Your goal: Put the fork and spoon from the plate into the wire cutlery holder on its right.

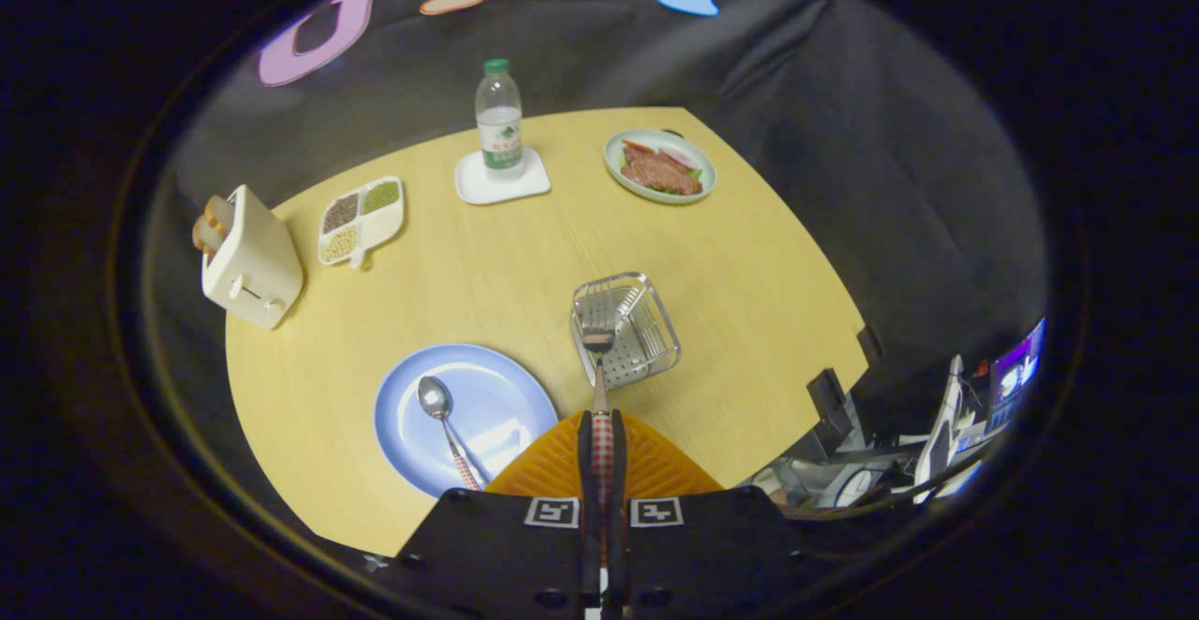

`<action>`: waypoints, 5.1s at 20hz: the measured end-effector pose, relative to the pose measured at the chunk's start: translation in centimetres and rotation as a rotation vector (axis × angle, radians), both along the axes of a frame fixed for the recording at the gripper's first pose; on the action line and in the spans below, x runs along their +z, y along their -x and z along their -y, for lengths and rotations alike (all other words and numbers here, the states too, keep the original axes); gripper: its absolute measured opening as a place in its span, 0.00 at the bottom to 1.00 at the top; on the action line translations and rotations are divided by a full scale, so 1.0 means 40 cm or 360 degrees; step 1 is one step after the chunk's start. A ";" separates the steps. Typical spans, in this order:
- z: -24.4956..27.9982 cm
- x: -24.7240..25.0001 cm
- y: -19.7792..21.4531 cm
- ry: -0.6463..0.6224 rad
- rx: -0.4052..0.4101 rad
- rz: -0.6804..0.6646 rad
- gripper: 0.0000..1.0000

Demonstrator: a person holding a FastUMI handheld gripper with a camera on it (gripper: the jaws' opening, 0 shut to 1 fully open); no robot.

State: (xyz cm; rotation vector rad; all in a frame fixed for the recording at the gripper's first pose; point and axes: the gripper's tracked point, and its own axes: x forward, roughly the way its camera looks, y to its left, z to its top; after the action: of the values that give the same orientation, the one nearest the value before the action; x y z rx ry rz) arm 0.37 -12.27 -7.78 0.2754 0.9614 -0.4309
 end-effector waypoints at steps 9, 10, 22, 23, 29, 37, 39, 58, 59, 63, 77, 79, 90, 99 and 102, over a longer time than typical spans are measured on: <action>0.058 -0.073 -0.048 -0.0317 -0.0032 -0.0454 0.06; 0.062 -0.084 -0.053 -0.0329 -0.0017 -0.0492 0.06; 0.102 -0.166 -0.100 -0.0384 0.0213 -0.0736 0.14; 0.094 -0.153 -0.096 -0.0396 0.0219 -0.0731 0.16; 0.066 -0.111 -0.083 -0.0422 0.0160 -0.0569 0.98; -0.022 0.016 -0.008 -0.0398 0.0124 -0.0265 0.98; -0.061 0.037 0.018 -0.0384 0.0165 -0.0223 0.98; -0.252 -0.141 0.058 -0.0102 0.0423 0.0513 0.94; -0.251 -0.160 0.056 -0.0070 0.0441 0.0526 0.94; -0.289 -0.218 0.034 0.0010 0.0541 0.0609 0.93; -0.387 -0.348 -0.040 0.0086 0.0666 0.0638 0.52; -0.381 -0.351 -0.050 0.0097 0.0655 0.0636 0.40; -0.373 -0.322 -0.048 0.0299 0.0698 0.0540 0.13; -0.383 -0.181 -0.062 0.0406 0.0790 0.0639 0.13; -0.380 -0.141 -0.063 0.0366 0.0777 0.0643 0.13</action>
State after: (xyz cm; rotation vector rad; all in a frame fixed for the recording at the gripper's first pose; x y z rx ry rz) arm 2.90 2.92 -13.41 -0.0845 0.5475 -0.0287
